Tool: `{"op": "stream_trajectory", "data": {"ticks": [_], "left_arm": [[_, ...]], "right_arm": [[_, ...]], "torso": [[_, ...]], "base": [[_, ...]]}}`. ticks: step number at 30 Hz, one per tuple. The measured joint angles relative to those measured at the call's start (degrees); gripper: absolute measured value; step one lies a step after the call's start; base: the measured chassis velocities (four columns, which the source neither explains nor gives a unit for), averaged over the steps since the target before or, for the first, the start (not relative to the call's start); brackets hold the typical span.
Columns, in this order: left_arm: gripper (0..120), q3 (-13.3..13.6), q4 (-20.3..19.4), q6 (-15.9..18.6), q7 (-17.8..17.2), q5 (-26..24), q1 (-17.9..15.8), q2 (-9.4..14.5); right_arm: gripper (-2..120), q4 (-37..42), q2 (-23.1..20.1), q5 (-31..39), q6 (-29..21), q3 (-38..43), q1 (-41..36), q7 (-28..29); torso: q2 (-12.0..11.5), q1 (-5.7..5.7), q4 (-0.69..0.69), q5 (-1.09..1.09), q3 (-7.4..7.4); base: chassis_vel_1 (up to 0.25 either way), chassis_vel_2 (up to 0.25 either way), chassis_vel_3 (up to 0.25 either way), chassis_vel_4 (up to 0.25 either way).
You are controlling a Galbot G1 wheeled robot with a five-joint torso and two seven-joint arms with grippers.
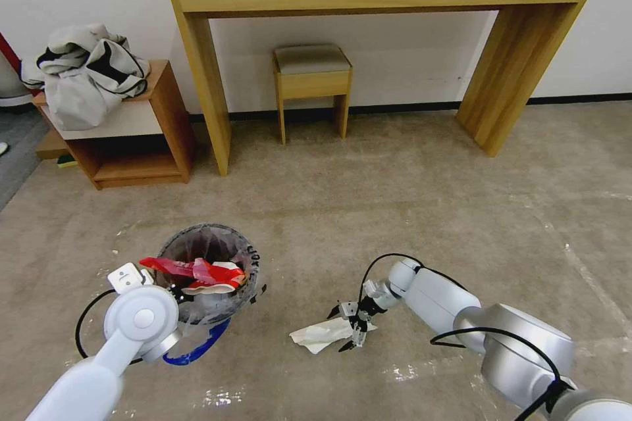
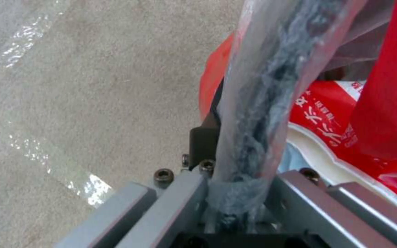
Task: Pick up the trash bin and place the garbage on the floor into it.
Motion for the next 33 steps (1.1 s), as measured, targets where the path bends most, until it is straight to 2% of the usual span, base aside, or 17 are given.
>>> {"op": "stream_trajectory", "data": {"ticks": [10, 12, 13, 14, 16, 17, 20, 22, 26, 28, 29, 31, 32, 33], "left_arm": [[0, -0.01, -0.02, -0.05, 0.36, 0.47, 0.09, 0.0], [0, 0.15, 0.03, -0.06, 0.47, 0.65, -0.1, -0.06], [0, 0.15, 0.03, -0.06, 0.47, 0.65, -0.1, -0.06], [0, 0.27, 0.06, -0.09, 0.48, 0.68, -0.25, -0.13], [0, 0.34, 0.06, -0.1, 0.48, 0.69, -0.34, -0.15], [0, 0.42, 0.06, -0.12, 0.49, 0.69, -0.41, -0.15], [0, 0.43, 0.02, -0.14, 0.49, 0.68, -0.43, -0.04], [0, 0.24, -0.11, -0.18, 0.53, 0.67, -0.29, 0.33], [0, 0.2, -0.24, -0.2, 0.62, 0.68, -0.18, 0.43], [0, 0.26, -0.46, -0.32, 0.71, 0.97, -0.18, 0.42], [0, 0.26, -0.46, -0.32, 0.71, 0.97, -0.18, 0.42], [0, 0.46, -0.48, -0.38, 0.88, 1.26, -0.3, 0.36], [0, 0.46, -0.48, -0.38, 0.88, 1.26, -0.3, 0.36], [0, 0.52, -0.47, -0.41, 0.96, 1.42, -0.37, 0.33]], "right_arm": [[98, -0.66, -0.39, 0.08, -0.24, 1.05, -0.85, 1.04], [87, -0.47, -0.46, 0.37, -0.3, 1.48, -0.84, 1.24], [87, -0.47, -0.46, 0.37, -0.3, 1.48, -0.84, 1.24], [79, -0.31, -0.56, 0.57, -0.3, 1.51, -0.81, 1.54], [77, -0.27, -0.6, 0.67, -0.3, 1.52, -0.78, 1.59], [71, -0.14, -0.69, 0.78, -0.33, 1.52, -0.78, 1.61], [64, 0.07, -0.8, 0.87, -0.39, 1.55, -0.88, 1.61], [52, 0.45, -0.88, 1.24, -0.46, 1.7, -1.3, 1.67], [44, 0.75, -0.89, 1.59, -0.54, 1.77, -1.52, 1.78], [30, 1.86, -1.06, 2.27, -0.63, 1.78, -1.93, 1.8], [30, 1.86, -1.06, 2.27, -0.63, 1.78, -1.93, 1.8], [18, 4.1, -1.79, 3.59, -1.02, 1.38, -2.26, 1.75], [18, 4.1, -1.79, 3.59, -1.02, 1.38, -2.26, 1.75], [12, 5.6, -2.39, 4.57, -1.34, 0.82, -2.36, 1.74]], "torso": [[0.0, 0.0, -0.01, 0.0, 0.0], [0.0, 0.0, 0.0, 0.0, 0.0], [0.0, 0.0, 0.0, 0.0, 0.0], [0.0, 0.0, 0.0, 0.0, 0.0], [0.0, 0.0, 0.0, 0.0, 0.0], [0.0, 0.0, 0.0, 0.0, 0.0], [0.0, 0.0, 0.0, 0.0, 0.0], [0.0, 0.0, 0.0, 0.0, 0.0], [0.0, 0.0, 0.0, 0.0, 0.0], [0.0, 0.0, 0.0, 0.0, 0.0], [0.0, 0.0, 0.0, 0.0, 0.0], [0.0, 0.0, 0.0, 0.0, 0.0], [0.0, 0.0, 0.0, 0.0, 0.0], [0.0, 0.0, 0.0, 0.0, 0.0]], "base": [[0.0, 0.0, 0.0, 0.0], [0.0, 0.0, 0.0, 0.0], [0.0, 0.0, 0.0, 0.0], [0.0, 0.0, 0.0, 0.0], [0.0, 0.0, 0.0, 0.0], [0.0, 0.0, 0.0, 0.0], [0.0, 0.0, 0.0, 0.0], [0.0, 0.0, 0.0, 0.0], [0.0, 0.0, 0.0, 0.0], [0.0, 0.0, 0.0, 0.0], [0.0, 0.0, 0.0, 0.0], [0.0, 0.0, 0.0, 0.0], [0.0, 0.0, 0.0, 0.0], [0.0, 0.0, 0.0, 0.0]]}}
